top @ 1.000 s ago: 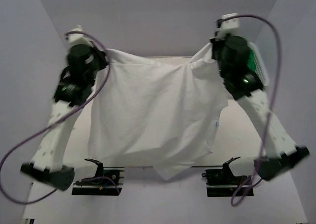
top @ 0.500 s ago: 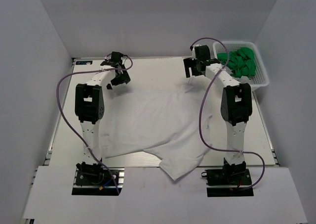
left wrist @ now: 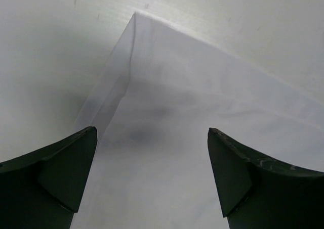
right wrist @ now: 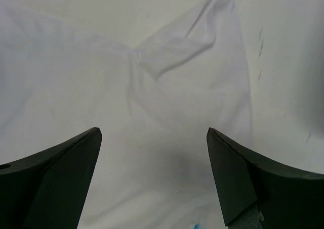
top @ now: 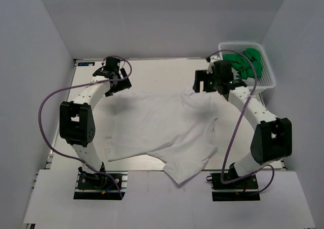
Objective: Fold and stack the t-shirts
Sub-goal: Flatten out the tshirt
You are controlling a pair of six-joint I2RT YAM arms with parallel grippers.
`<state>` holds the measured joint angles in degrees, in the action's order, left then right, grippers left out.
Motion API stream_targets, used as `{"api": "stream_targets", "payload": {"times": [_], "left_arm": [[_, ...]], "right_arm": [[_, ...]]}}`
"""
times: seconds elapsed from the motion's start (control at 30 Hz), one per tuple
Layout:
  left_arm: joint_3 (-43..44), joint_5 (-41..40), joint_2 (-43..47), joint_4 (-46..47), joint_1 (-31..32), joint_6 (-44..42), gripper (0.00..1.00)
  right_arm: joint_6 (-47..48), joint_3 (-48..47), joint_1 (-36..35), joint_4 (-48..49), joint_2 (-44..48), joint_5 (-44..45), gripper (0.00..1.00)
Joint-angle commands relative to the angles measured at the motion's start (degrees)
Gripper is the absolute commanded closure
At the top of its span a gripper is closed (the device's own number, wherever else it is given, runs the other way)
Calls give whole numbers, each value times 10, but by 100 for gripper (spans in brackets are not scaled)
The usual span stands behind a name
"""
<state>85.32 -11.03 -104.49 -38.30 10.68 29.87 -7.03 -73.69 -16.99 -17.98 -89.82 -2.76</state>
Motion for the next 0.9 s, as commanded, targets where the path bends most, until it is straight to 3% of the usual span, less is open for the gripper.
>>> {"api": "stream_targets", "payload": {"times": [0.0,0.2,0.3,0.33,0.43,0.87], "left_arm": [[-56,15,35,16,0,5,0],[-74,17,22,40,0,-24,0],[-90,32,9,63,0,-29,7],[-90,32,3,63,0,-29,15],[-77,43,-23,63,0,-29,24],[-102,10,-36,53,0,-13,24]], "right_arm": [[-38,75,1,10,38,-51,10],[-66,174,-1,3,110,-87,10],[-75,203,-1,1,124,-81,10],[-76,204,-1,-1,127,-76,10],[-71,198,-1,-16,126,-48,10],[-55,182,0,-50,126,-31,10]]}}
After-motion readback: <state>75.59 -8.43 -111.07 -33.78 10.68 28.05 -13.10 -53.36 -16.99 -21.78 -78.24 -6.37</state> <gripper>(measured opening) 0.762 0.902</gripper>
